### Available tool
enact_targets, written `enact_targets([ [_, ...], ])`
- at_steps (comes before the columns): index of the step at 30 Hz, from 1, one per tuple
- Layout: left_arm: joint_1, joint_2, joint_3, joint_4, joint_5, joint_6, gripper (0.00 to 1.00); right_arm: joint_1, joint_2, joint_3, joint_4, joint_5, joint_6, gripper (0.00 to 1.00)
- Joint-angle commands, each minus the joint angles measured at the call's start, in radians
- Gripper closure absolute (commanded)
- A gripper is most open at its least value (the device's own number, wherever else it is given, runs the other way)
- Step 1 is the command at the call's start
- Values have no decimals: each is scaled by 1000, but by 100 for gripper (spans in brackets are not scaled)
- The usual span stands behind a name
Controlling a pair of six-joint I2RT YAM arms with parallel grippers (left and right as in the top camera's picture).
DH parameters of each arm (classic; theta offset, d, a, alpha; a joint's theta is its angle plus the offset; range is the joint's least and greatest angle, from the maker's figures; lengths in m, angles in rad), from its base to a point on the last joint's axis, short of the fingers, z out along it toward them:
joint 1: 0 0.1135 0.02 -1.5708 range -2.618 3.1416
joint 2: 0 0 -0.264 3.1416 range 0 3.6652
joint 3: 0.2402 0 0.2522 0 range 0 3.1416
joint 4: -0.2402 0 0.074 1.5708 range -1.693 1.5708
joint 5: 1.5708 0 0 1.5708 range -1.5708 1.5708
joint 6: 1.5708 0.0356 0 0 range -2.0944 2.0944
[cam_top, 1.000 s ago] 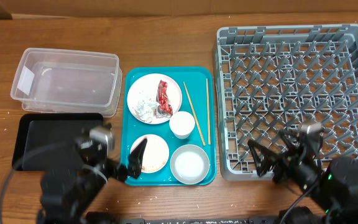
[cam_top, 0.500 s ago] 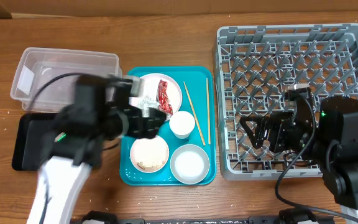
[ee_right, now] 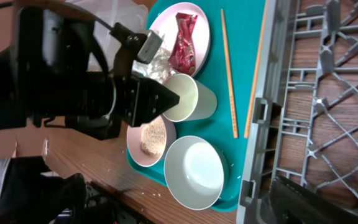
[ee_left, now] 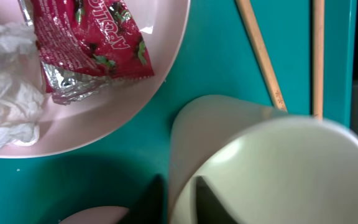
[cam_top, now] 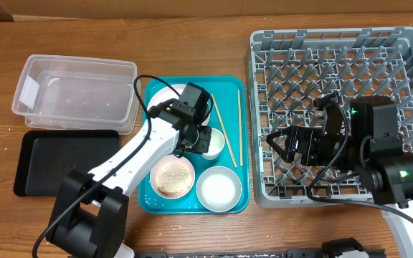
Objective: Sort waste into correct bins and load items into the dishwasher
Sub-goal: 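Reach the left gripper to the white cup and grasp it, then lift the white cup and hand it to the right gripper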
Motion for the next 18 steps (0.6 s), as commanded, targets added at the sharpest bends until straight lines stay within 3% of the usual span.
enact_targets([
  [1,3,-32,41,-30,3,-18,96,-2,-8,24,5,-34,0,9],
  [5,84,-156,151,-133,132,10,96,-2,-8,24,11,-35,-3,10],
  [6,120,-190,167,-140,221,43,96,-2,-8,24,21,-63,-22,11],
  [10,301,-285,178,-135,791,195,96,14,-8,24,109,-294,-140,13],
  [13,428,-289,177,-199,1243,344,96,92,-7,24,237,-357,-143,13],
  [14,453,-287,177,-229,1334,379,96,126,-7,24,277,-364,-143,13],
  [18,459,-287,177,-290,1452,396,96,302,21,24,505,-251,-49,8],
])
